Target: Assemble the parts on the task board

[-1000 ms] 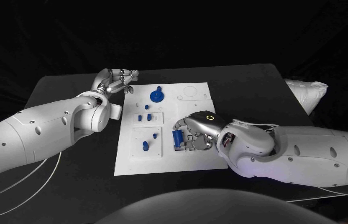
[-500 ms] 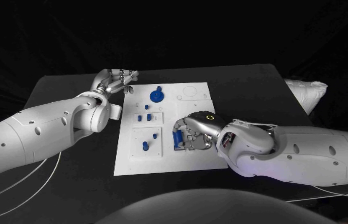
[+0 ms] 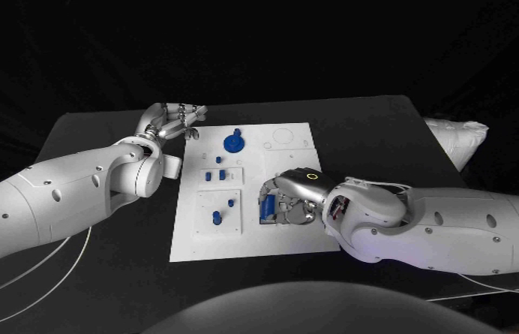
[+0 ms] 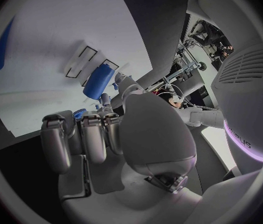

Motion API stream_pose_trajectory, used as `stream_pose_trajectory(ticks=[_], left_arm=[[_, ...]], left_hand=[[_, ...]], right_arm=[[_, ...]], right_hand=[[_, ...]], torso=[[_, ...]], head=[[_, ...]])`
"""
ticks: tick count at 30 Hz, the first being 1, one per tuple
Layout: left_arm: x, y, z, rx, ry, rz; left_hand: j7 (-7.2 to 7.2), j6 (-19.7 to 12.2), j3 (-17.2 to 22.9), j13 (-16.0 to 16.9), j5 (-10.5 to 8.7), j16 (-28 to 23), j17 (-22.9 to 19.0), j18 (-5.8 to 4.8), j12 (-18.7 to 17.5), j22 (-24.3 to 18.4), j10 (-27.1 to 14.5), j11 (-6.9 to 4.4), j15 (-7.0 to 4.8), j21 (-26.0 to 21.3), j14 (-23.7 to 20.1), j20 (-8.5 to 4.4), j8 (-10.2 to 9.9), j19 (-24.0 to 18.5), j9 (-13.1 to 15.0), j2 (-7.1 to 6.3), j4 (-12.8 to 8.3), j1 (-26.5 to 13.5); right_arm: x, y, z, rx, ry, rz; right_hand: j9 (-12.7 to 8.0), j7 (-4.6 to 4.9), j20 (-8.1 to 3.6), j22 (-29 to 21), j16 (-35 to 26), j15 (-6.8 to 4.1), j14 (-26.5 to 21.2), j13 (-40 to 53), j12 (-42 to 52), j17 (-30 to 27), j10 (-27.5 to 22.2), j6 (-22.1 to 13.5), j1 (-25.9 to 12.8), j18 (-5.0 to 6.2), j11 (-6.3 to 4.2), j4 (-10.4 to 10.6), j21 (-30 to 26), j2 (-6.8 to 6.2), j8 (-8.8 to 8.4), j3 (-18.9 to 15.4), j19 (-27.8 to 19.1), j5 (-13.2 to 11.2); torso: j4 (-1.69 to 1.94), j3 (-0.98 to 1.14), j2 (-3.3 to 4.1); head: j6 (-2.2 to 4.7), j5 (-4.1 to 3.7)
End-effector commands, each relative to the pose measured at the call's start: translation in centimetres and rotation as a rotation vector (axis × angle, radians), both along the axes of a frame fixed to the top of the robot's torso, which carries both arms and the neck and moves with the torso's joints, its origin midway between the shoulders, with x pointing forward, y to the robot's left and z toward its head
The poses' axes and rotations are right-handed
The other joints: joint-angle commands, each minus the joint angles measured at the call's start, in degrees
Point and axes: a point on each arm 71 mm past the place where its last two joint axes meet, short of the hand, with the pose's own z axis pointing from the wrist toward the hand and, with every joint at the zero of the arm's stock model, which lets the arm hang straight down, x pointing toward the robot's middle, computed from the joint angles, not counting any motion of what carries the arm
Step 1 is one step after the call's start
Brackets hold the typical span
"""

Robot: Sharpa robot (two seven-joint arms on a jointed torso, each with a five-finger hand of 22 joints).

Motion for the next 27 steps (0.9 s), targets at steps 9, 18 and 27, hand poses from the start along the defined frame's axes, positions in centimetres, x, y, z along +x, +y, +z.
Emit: stream_pose_trajectory(ticks=[9,18,27], left_arm=[[-0.04,-0.33,0.05,-0.006,-0.001,-0.019],[-0.04,-0.24,0.05,-0.005,-0.002,-0.018],[-0.05,-0.23,0.05,-0.005,-0.001,-0.018]], left_hand=[[0.11,-0.5,-0.4,0.0,0.27,-0.2,-0.1,0.55,0.2,0.0,-0.4,-0.02,0.06,-0.1,-0.4,0.04,0.3,0.3,0.1,0.48,0.0,0.3],[0.11,-0.5,-0.4,0.0,0.27,-0.2,-0.1,0.55,0.2,0.0,-0.4,-0.02,0.06,-0.1,-0.4,0.04,0.3,0.3,0.1,0.48,0.0,0.3],[0.11,-0.5,-0.4,0.0,0.27,-0.2,-0.1,0.55,0.2,0.0,-0.4,-0.02,0.06,-0.1,-0.4,0.04,0.3,0.3,0.1,0.48,0.0,0.3]], right_arm=[[0.15,-0.2,-0.51,-0.041,0.03,0.0],[0.18,-0.36,-0.44,-0.034,0.021,-0.002],[0.15,-0.38,-0.36,-0.033,0.013,0.001]], right_hand=[[0.1,0.06,0.12,15.1,0.2,0.09,6.0,15.1,0.2,15.1,6.0,-0.9,-0.7,-0.39,0.13,-0.3,0.3,-0.05,0.16,-0.1,6.0,-0.1],[0.2,0.08,0.16,15.1,0.2,0.14,6.0,15.1,0.2,15.1,6.0,-1.2,-0.7,-0.39,0.17,-0.3,0.3,-0.07,0.11,-0.1,6.0,-0.1],[0.5,0.12,0.27,15.1,0.2,0.24,6.0,15.1,0.2,15.1,6.0,-1.1,-0.8,-0.39,0.23,-0.4,0.3,0.0,0.43,-0.1,6.0,-0.1]], torso=[[0.0,0.01,0.01],[-0.03,0.01,-0.02],[0.02,-0.02,0.01]], head=[[0.01,0.01],[0.01,0.01],[0.01,-0.03]])
